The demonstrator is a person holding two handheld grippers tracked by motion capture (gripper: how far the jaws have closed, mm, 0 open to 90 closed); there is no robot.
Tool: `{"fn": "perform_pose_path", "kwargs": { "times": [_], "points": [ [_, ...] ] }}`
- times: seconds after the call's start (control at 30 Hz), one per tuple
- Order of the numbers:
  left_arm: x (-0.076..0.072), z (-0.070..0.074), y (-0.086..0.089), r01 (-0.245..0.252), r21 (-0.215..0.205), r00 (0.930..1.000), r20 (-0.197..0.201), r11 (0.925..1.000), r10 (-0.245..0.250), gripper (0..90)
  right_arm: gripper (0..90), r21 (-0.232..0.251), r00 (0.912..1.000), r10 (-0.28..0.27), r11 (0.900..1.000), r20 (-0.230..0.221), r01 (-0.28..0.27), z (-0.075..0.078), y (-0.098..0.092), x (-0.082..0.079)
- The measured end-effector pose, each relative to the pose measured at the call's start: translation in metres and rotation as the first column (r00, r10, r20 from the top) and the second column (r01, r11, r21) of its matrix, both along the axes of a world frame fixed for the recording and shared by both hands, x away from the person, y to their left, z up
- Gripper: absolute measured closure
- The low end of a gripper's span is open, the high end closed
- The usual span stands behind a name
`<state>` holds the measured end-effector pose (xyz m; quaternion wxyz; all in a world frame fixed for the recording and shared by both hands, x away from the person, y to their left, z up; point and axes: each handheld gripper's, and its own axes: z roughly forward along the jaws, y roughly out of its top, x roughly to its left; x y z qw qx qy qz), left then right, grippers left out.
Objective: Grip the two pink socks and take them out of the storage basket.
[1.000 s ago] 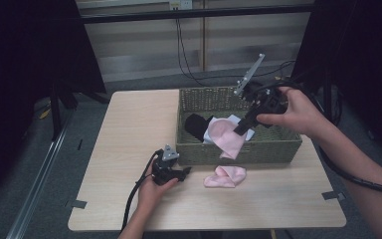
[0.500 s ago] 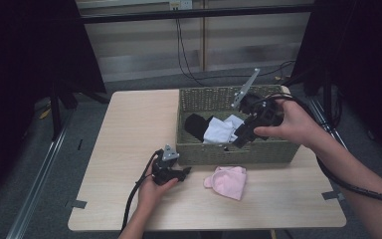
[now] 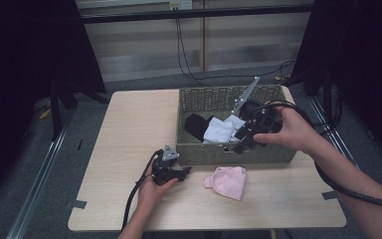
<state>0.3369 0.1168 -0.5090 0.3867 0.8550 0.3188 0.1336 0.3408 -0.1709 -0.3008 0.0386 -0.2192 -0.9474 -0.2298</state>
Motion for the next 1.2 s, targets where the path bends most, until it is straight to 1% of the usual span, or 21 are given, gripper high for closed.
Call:
{"fn": "perform_pose_path", "kwargs": {
  "times": [0.1,0.23,0.37,0.43,0.57,0.63,0.67,0.73,0.8,0.83,0.97,1.03,1.17,1.2],
  "points": [
    [0.000,0.000,0.000,0.000,0.000,1.0000,-0.001,1.0000,0.000,33.0,39.6,-0.004,1.0000,-0.004,1.000,0.000,0.004,-0.006,-0.002,-0.002],
    [0.000,0.000,0.000,0.000,0.001,1.0000,-0.001,1.0000,0.000,32.9,37.7,0.005,0.9998,-0.019,1.000,0.001,0.019,-0.012,-0.006,-0.005],
    [0.000,0.000,0.000,-0.001,-0.003,1.0000,-0.003,1.0000,0.001,33.0,35.1,-0.007,0.9999,-0.011,1.000,0.002,0.011,-0.019,-0.008,-0.008],
    [0.000,0.000,0.000,0.005,0.008,1.0000,0.000,1.0000,-0.005,33.0,34.6,-0.012,1.0000,-0.002,1.000,0.003,0.002,-0.023,-0.009,-0.010],
    [0.000,0.000,0.001,0.005,0.009,1.0000,-0.001,0.9999,-0.005,33.0,33.6,-0.008,0.9999,-0.012,1.000,0.001,0.012,-0.030,-0.012,-0.013],
    [0.000,0.000,0.001,0.005,0.009,1.0000,0.000,0.9999,-0.005,33.0,31.8,-0.018,1.0000,-0.008,1.000,0.002,0.008,-0.035,-0.014,-0.013],
    [0.000,0.000,0.001,0.006,0.010,1.0000,-0.001,0.9999,-0.006,33.0,31.9,-0.020,1.0000,-0.006,1.000,0.005,0.006,-0.037,-0.015,-0.014],
    [0.000,0.000,0.001,0.005,0.009,1.0000,-0.001,0.9999,-0.005,33.0,31.5,-0.024,1.0000,-0.007,1.000,-0.004,0.007,-0.041,-0.017,-0.015],
    [0.000,0.000,0.001,0.005,0.009,1.0000,-0.001,0.9999,-0.005,32.9,30.8,-0.029,0.9998,-0.017,0.999,-0.002,0.017,-0.046,-0.018,-0.016],
    [0.000,0.000,0.001,0.006,0.010,1.0000,-0.001,0.9999,-0.006,33.0,30.3,-0.033,0.9999,-0.012,0.999,0.000,0.012,-0.048,-0.019,-0.016],
    [0.000,0.000,0.001,0.005,0.009,1.0000,-0.001,0.9999,-0.005,33.0,29.5,-0.028,0.9999,-0.016,0.999,-0.005,0.016,-0.054,-0.023,-0.017],
    [0.000,0.000,0.001,0.005,0.009,1.0000,-0.001,0.9999,-0.005,33.0,29.2,-0.035,0.9999,-0.016,0.999,0.001,0.016,-0.058,-0.025,-0.018],
    [0.000,0.000,0.000,0.005,0.008,1.0000,0.000,1.0000,-0.005,33.0,28.6,-0.028,0.9998,-0.020,0.999,-0.003,0.019,-0.065,-0.028,-0.020],
    [0.000,0.000,0.000,0.005,0.008,1.0000,0.000,1.0000,-0.005,33.0,28.5,-0.024,0.9999,-0.017,1.000,0.004,0.017,-0.067,-0.028,-0.020]
  ]
}}
